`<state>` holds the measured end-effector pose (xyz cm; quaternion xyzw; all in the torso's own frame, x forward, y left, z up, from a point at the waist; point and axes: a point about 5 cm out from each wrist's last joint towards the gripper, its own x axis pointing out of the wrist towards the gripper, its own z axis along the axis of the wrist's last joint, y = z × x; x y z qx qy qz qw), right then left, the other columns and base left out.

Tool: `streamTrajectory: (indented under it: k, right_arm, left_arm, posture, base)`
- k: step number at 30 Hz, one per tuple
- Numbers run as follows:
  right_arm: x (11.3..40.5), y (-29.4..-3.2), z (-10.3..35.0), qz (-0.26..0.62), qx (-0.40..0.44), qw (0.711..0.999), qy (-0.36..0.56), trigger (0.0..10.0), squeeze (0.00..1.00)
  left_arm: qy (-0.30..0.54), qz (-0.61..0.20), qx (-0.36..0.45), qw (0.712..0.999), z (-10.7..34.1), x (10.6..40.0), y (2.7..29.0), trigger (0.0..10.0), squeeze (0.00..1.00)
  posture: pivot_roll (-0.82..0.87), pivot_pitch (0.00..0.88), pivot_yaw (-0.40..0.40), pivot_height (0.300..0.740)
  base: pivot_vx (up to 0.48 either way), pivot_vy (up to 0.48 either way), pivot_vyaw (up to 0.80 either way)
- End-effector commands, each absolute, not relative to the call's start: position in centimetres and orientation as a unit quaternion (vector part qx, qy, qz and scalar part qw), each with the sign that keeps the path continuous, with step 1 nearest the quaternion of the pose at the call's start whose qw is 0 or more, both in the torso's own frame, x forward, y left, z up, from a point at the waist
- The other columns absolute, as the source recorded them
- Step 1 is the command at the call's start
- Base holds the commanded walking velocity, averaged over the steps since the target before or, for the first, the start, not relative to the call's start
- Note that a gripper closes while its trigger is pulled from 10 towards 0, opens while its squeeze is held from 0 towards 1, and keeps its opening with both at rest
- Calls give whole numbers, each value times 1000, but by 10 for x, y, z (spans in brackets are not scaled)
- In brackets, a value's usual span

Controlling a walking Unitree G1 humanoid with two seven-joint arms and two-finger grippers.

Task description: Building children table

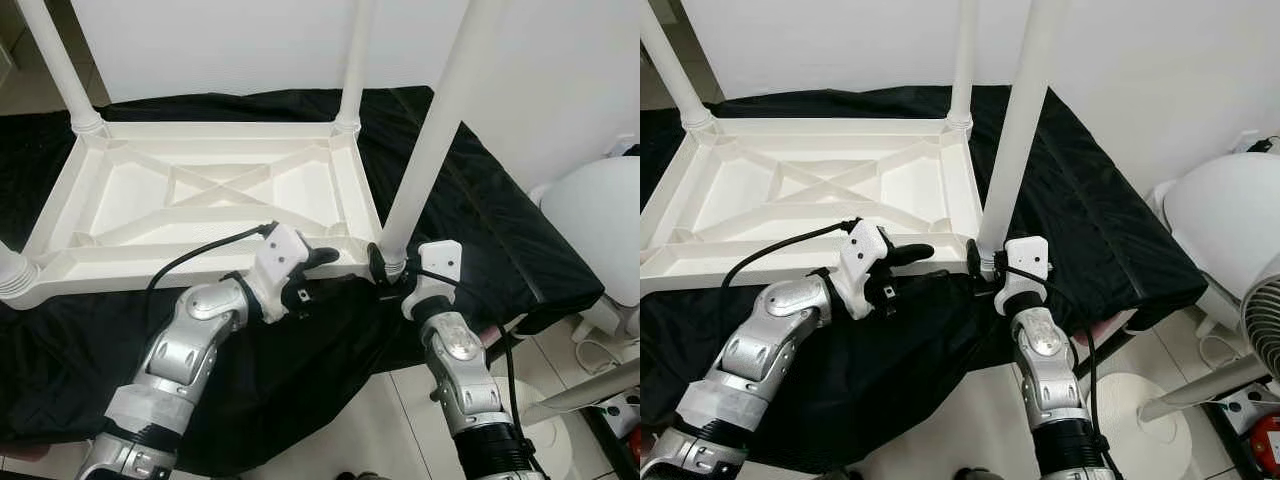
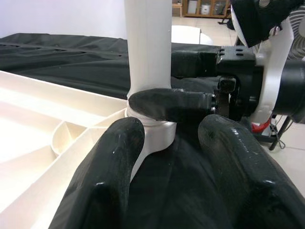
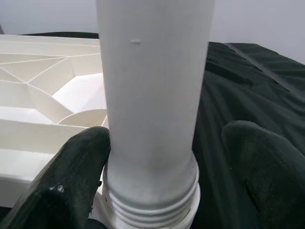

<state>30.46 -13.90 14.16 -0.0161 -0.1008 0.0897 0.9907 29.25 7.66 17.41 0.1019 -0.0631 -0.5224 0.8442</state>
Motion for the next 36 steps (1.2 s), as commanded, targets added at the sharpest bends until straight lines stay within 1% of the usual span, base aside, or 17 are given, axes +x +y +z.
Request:
streamTrajectory:
  k: [1,5,8,11,15,16,20,22,24,25,26,36]
  right_arm:
    - [304,-141,147,89,-9,989,-116,10000,0]
    - [303,-138,151,103,1,986,-130,10000,0]
    - [305,-140,152,110,9,986,-124,10000,0]
    - [309,-143,155,124,13,985,-120,10000,0]
    - [312,-144,156,146,-6,981,-125,10000,0]
    - [314,-145,156,163,-10,979,-123,10000,0]
    - [317,-147,155,176,-15,977,-120,10000,0]
    - [325,-147,155,219,-26,969,-110,10000,0]
    - [325,-147,155,219,-26,969,-110,10000,0]
    - [329,-148,156,254,-39,961,-100,10000,0]
    - [331,-149,156,263,-41,959,-98,10000,0]
    - [338,-151,159,292,-64,950,-90,10000,0]
  left_arm:
    - [-71,-477,104,870,174,296,79,10000,0]
    - [-67,-452,89,885,178,299,83,10000,0]
    - [-68,-443,85,890,179,297,85,10000,0]
    - [-64,-444,101,888,176,292,83,10000,0]
    - [-50,-445,101,888,175,293,84,10000,0]
    - [-47,-448,97,888,177,293,86,10000,0]
    - [-48,-447,95,888,179,294,88,10000,0]
    - [-57,-469,99,876,183,291,89,10000,0]
    - [-57,-469,99,876,183,291,89,10000,0]
    - [-63,-492,98,863,186,286,88,10000,0]
    - [-64,-497,97,860,186,285,88,10000,0]
    - [-64,-496,106,859,190,286,92,10000,0]
  posture:
    - [34,124,-34,740]
    - [24,124,-27,740]
    - [27,119,-30,740]
    - [36,118,-32,740]
    - [40,117,-32,740]
    - [45,118,-33,740]
    - [47,115,-32,740]
    - [53,114,-26,740]
    - [53,114,-26,740]
    - [57,111,-26,740]
    - [57,111,-26,740]
    - [72,106,-33,740]
  base:
    - [0,0,0]
    - [0,0,0]
    - [0,0,0]
    - [0,0,0]
    - [0,0,0]
    - [0,0,0]
    - [0,0,0]
    - [0,0,0]
    - [0,0,0]
    - [0,0,0]
    - [0,0,0]
    - [0,0,0]
